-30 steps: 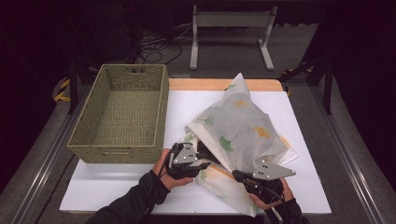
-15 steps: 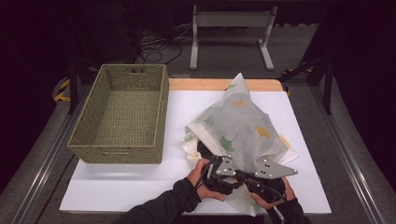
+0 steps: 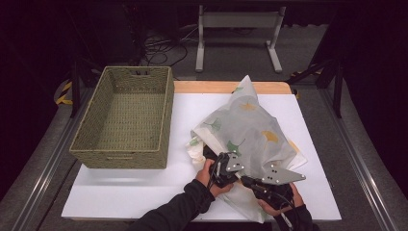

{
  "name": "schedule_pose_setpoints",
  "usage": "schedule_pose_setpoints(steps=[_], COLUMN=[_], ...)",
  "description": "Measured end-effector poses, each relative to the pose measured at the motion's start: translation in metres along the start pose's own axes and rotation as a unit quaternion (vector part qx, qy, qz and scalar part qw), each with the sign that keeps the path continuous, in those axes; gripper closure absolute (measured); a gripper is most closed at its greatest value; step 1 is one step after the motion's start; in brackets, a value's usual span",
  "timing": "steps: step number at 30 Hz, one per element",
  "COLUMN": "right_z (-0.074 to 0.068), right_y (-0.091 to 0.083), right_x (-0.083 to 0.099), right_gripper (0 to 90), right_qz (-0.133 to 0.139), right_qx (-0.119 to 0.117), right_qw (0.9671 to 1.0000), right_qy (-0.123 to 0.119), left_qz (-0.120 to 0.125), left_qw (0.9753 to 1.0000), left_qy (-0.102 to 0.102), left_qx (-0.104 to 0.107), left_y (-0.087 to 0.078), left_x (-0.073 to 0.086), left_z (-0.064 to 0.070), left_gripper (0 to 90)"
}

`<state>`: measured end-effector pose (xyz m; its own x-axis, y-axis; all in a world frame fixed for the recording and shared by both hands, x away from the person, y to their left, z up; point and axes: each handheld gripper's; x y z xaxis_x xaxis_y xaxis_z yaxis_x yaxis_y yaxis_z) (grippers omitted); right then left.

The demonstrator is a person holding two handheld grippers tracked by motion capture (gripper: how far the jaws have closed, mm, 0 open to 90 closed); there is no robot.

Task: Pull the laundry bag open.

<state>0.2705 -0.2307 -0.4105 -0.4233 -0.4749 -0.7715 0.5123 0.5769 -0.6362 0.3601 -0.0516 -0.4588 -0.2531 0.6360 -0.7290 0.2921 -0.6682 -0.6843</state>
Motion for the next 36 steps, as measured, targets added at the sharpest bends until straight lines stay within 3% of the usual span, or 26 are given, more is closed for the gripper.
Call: schedule_pose_setpoints(steps=[1,5,8,11,13,19,22,27,36], right_z=[0.0,0.0,-0.001,-0.002,-0.002,0.002,0.003,0.003,0.005], right_y=[0.0,0.0,0.001,0.002,0.002,0.004,0.005,0.006,0.001], right_x=[0.0,0.0,0.001,0.001,0.002,0.008,0.01,0.009,0.007], right_gripper=[88.0,88.2,88.4,88.8,88.8,88.9,88.9,88.7,88.6], right_qz=[0.0,-0.001,-0.006,-0.015,-0.024,-0.052,-0.057,-0.058,-0.04], right_qx=[0.0,-0.003,-0.008,-0.017,-0.017,-0.005,-0.001,0.001,0.004], right_qw=[1.0,1.0,0.9999,0.9997,0.9995,0.9985,0.9982,0.9982,0.9992], right_qy=[0.0,0.0,-0.003,-0.009,-0.014,-0.018,-0.017,-0.016,-0.01], left_qz=[0.0,0.02,0.027,0.038,0.043,0.05,0.052,0.06,0.043], left_qw=[1.0,0.999,0.9972,0.9942,0.9928,0.989,0.9889,0.9926,0.9981], left_qy=[0.0,-0.032,-0.032,-0.053,-0.075,-0.102,-0.103,-0.077,-0.017], left_qx=[0.0,-0.023,-0.063,-0.086,-0.083,-0.095,-0.093,-0.072,-0.04], left_y=[0.0,-0.005,-0.006,-0.007,-0.009,-0.014,-0.017,-0.027,-0.064], left_x=[0.0,0.003,0.003,0.005,0.006,0.009,0.01,0.016,0.027], left_z=[0.0,-0.019,-0.024,-0.034,-0.044,-0.06,-0.06,-0.057,-0.046], left_gripper=[87.9,88.1,88.3,88.3,88.3,88.3,88.1,84.5,58.3])
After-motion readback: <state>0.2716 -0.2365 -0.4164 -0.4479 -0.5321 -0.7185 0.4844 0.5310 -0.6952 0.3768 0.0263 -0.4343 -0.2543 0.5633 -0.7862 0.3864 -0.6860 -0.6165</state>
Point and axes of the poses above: each handheld gripper's, and its own axes: y roughly forward along the jaws, x roughly out of its underside, z roughly to its right, and after that the axes turned 6 degrees about -z, right-handed
